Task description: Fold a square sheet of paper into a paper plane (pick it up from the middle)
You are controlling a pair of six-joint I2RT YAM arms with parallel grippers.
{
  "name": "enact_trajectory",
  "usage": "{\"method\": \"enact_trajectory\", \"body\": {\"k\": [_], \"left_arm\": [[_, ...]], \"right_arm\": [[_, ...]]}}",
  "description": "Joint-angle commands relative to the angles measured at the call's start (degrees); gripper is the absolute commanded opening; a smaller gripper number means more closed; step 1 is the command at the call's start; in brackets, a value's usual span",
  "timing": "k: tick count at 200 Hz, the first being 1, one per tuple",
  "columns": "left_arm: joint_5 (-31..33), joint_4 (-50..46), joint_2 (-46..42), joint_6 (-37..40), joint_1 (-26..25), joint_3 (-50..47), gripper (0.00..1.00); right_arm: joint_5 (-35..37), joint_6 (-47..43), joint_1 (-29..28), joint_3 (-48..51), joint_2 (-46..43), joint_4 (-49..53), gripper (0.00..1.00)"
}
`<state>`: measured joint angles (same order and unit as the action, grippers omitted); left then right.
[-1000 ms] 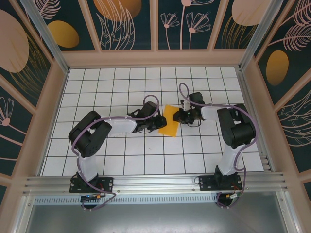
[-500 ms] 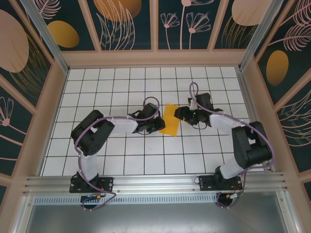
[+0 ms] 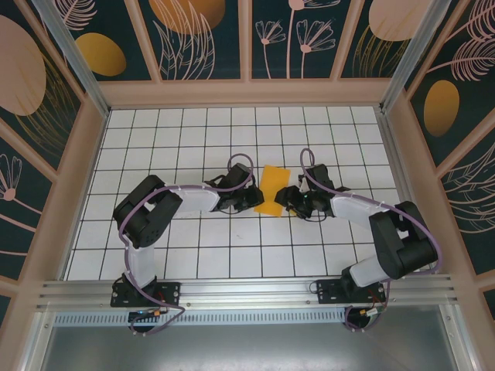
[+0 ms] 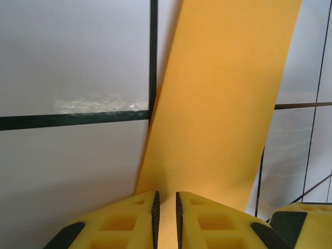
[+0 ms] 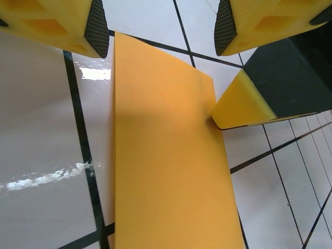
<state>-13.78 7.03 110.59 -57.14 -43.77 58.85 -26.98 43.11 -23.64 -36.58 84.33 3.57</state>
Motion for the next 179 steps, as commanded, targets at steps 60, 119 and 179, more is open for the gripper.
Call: {"method": "enact_trajectory", "body": {"k": [60,119,179], "left_arm": [[0.3,-3.82,3.23,4.81,0.73,12.42,0.2],[3.49,-8.83,10.43,6.86,2.75,19.01,0.19],[2.14,-10.27,13.42,6.14,3.04,19.73,0.19]], "right_arm": [[2.11,2.77,-0.63,1.32,-0.38,-0.57,0.57],[2.37,3.3,-0.64,1.86,-0.38,-1.02,0.57],[1.77,3.81,-0.69,1.86,0.17,-1.47,0.57]]}}
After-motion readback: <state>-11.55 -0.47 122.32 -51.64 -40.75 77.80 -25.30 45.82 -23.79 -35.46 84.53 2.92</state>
